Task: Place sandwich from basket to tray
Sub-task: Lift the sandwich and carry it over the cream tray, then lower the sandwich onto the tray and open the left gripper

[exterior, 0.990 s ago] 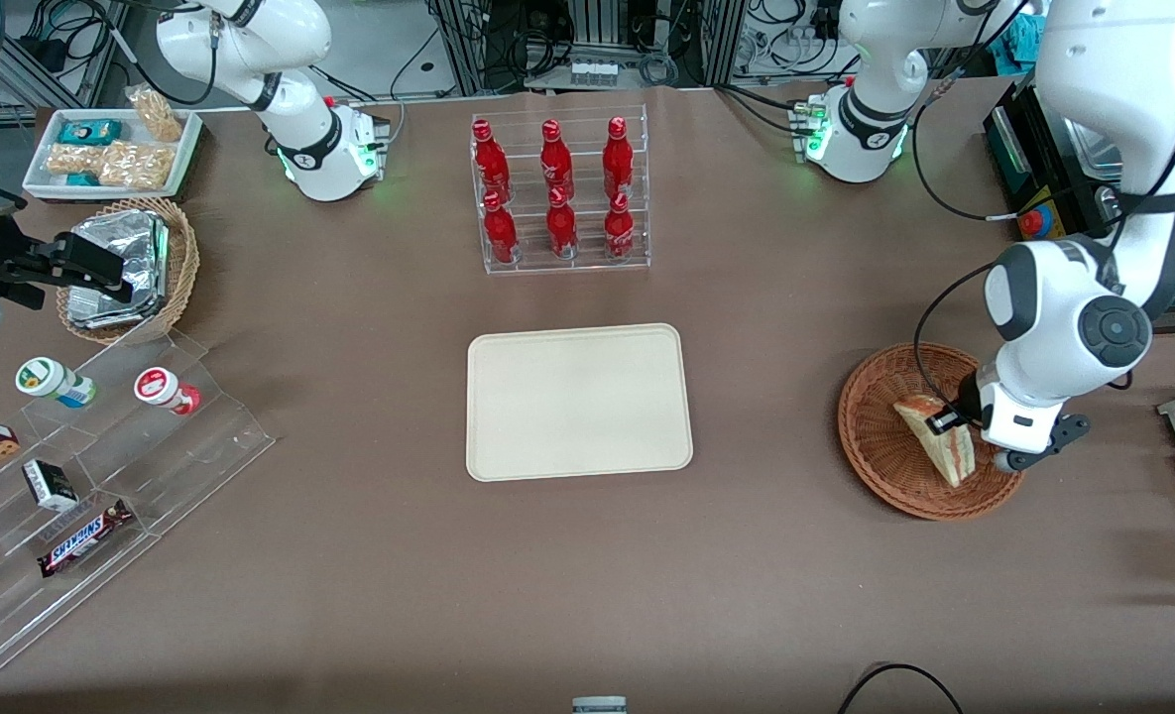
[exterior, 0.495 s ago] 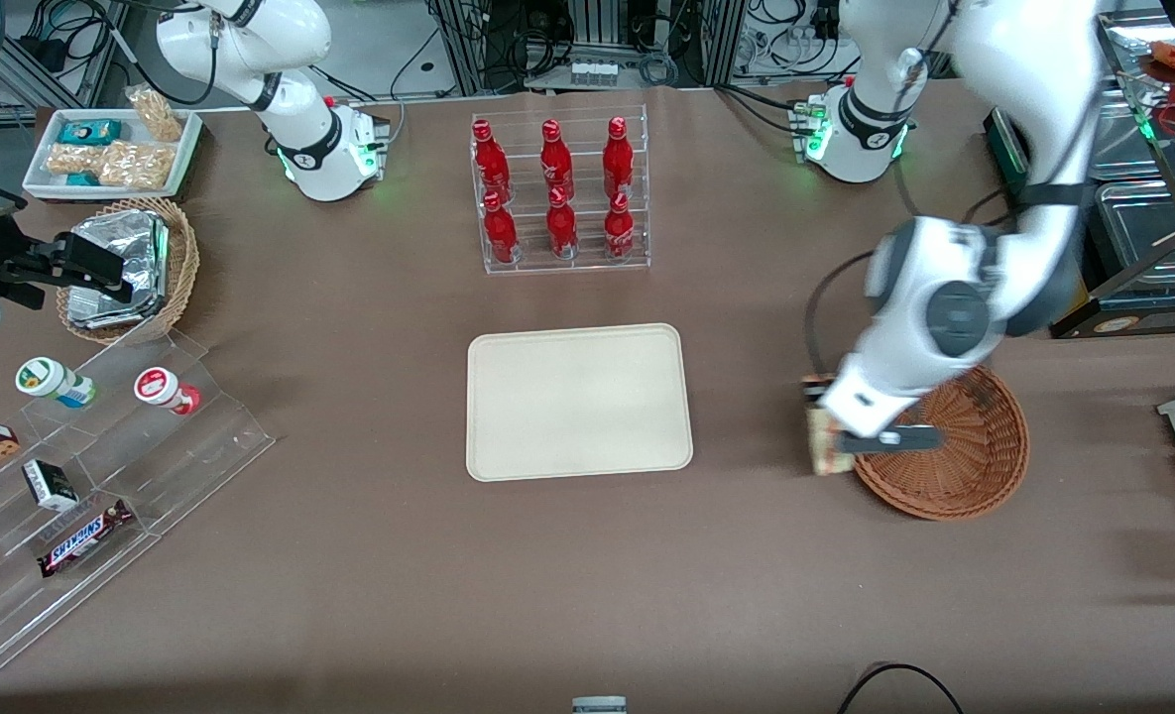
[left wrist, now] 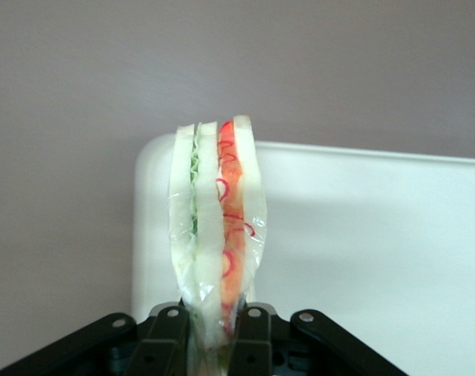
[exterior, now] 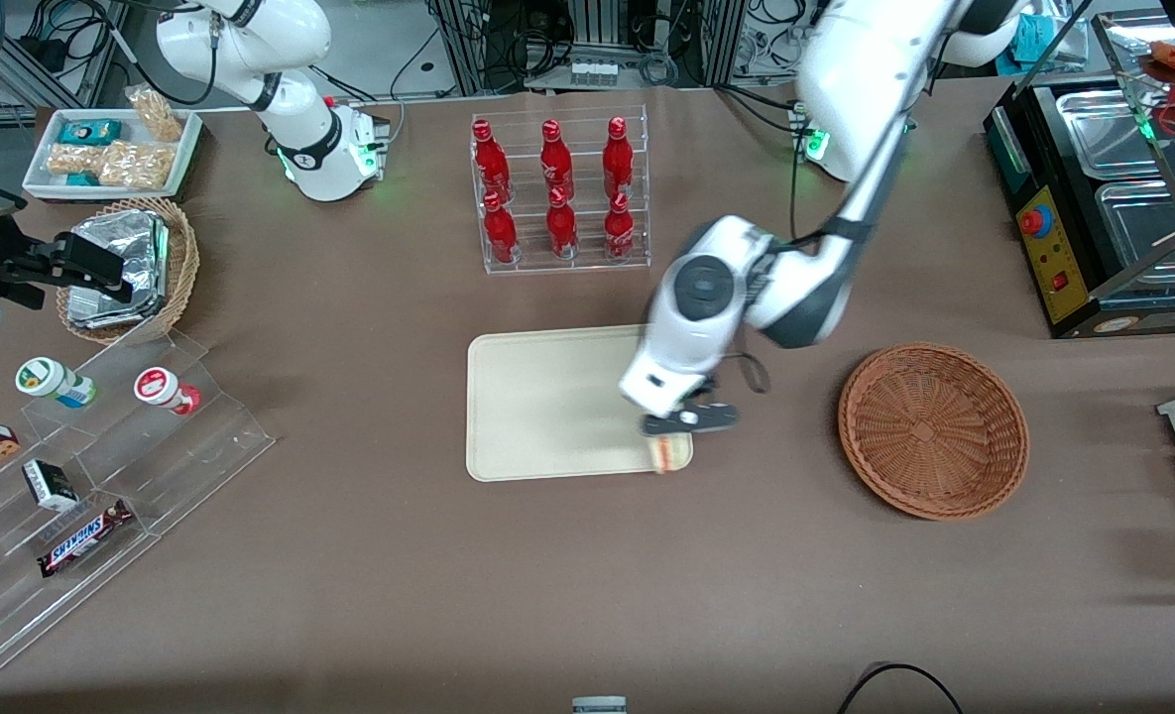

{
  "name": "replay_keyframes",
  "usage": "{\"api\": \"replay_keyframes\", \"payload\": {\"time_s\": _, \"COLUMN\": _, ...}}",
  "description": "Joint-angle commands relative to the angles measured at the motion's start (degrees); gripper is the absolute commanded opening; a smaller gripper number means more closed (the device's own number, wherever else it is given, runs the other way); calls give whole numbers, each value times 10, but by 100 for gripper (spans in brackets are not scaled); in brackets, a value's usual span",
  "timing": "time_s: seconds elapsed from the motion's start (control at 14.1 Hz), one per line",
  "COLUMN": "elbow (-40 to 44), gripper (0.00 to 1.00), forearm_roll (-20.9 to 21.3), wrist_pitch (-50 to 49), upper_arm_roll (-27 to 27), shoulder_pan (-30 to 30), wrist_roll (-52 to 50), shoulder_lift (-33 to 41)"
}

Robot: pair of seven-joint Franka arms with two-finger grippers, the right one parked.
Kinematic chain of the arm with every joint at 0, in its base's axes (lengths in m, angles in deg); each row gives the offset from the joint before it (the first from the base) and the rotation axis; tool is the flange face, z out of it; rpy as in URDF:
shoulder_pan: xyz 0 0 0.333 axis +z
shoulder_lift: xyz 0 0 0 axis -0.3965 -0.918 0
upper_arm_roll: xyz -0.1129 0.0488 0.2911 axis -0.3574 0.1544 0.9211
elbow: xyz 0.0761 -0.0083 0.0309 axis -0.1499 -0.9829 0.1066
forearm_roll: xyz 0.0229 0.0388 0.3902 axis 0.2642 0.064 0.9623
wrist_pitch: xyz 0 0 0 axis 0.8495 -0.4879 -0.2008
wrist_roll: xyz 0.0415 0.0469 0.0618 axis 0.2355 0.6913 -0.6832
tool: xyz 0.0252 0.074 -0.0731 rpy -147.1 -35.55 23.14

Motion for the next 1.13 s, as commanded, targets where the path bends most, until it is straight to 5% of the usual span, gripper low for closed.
{"api": "replay_keyframes", "payload": {"time_s": 0.0, "elbow": 87, "gripper": 1, "forearm_roll": -1, "wrist_pitch": -5, "upper_arm_roll": 10, "shoulder_pan": -43, "wrist_roll": -42, "shoulder_lift": -68}}
{"api": "replay_keyframes", "payload": {"time_s": 0.78, "elbow": 69, "gripper": 6, "forearm_roll": -3, "wrist_pitch": 51, "upper_arm_roll": 9, "shoulder_pan": -92, "wrist_roll": -49, "shoulder_lift": -94}}
{"api": "replay_keyframes", "payload": {"time_s": 0.85, "elbow": 69, "gripper": 20, "forearm_roll": -4, "wrist_pitch": 52, "upper_arm_roll": 9, "shoulder_pan": -93, "wrist_roll": -49, "shoulder_lift": -96}}
{"api": "replay_keyframes", "payload": {"time_s": 0.92, "elbow": 69, "gripper": 86, "forearm_roll": -6, "wrist_pitch": 52, "upper_arm_roll": 9, "shoulder_pan": -92, "wrist_roll": -50, "shoulder_lift": -96}}
{"api": "replay_keyframes", "payload": {"time_s": 0.99, "elbow": 70, "gripper": 100, "forearm_roll": -15, "wrist_pitch": 51, "upper_arm_roll": 9, "shoulder_pan": -92, "wrist_roll": -51, "shoulder_lift": -93}}
{"api": "replay_keyframes", "payload": {"time_s": 1.06, "elbow": 75, "gripper": 100, "forearm_roll": -22, "wrist_pitch": 51, "upper_arm_roll": 9, "shoulder_pan": -91, "wrist_roll": -46, "shoulder_lift": -89}}
